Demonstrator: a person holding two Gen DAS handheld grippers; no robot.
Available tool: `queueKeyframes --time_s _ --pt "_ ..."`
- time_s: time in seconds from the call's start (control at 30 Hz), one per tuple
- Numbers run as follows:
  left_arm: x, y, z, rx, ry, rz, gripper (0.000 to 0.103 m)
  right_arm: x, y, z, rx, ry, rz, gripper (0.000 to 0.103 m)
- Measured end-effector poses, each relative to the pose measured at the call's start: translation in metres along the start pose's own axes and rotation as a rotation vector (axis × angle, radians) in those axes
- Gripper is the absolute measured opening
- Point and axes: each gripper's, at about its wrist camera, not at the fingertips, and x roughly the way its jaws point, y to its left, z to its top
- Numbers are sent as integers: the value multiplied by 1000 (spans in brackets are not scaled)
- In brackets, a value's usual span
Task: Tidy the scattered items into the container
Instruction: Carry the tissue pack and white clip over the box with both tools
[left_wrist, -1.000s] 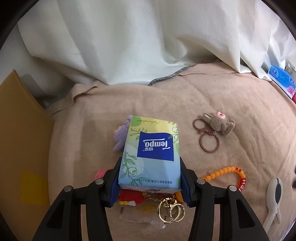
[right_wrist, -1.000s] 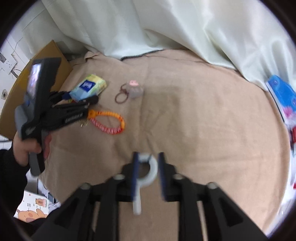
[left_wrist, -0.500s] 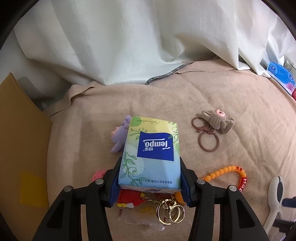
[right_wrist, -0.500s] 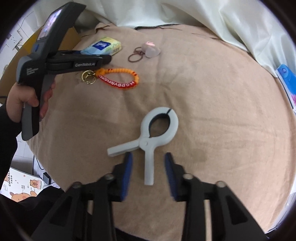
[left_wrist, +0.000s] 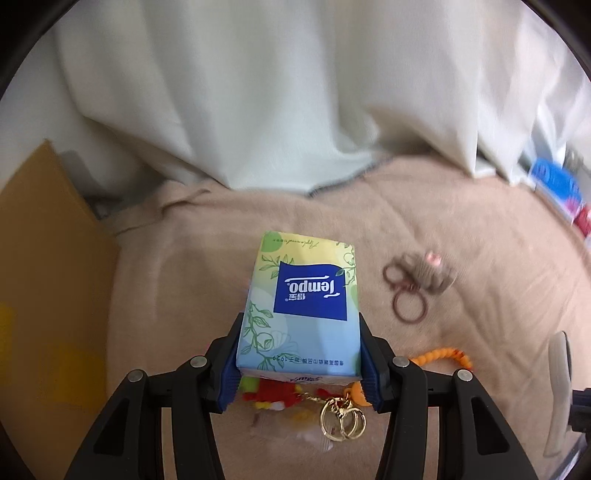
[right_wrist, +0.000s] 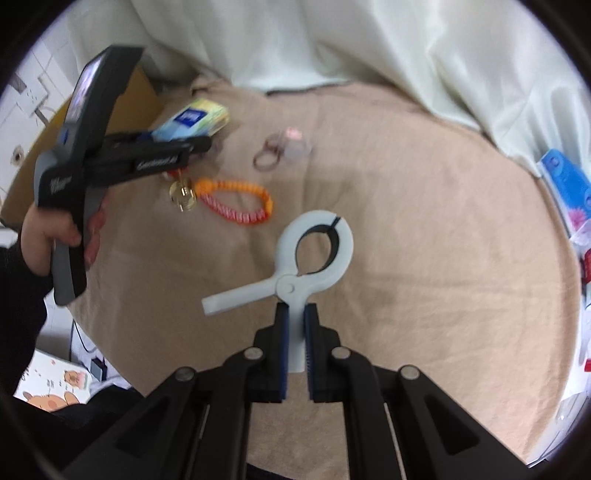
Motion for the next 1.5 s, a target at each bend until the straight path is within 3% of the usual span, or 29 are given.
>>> queueKeyframes --time_s 0.27,0.47,0.77,0.97,1.17,1.5 --pt "-73 26 22 -71 -69 40 53 -39 2 42 -16 -117 22 10" --pt "-140 66 39 -157 -142 142 53 -70 33 94 -95 -227 68 10" --pt "-206 183 28 -306 -201 314 53 -91 149 181 -309 -347 185 10" --pt "-214 258 -7 -382 -167 395 53 -69 249 218 -409 -340 292 10" --pt "-200 304 -40 -459 -125 399 53 -26 324 232 -468 -273 333 10" --pt "-175 314 -68 -505 -85 353 53 9 341 230 -498 -182 311 10"
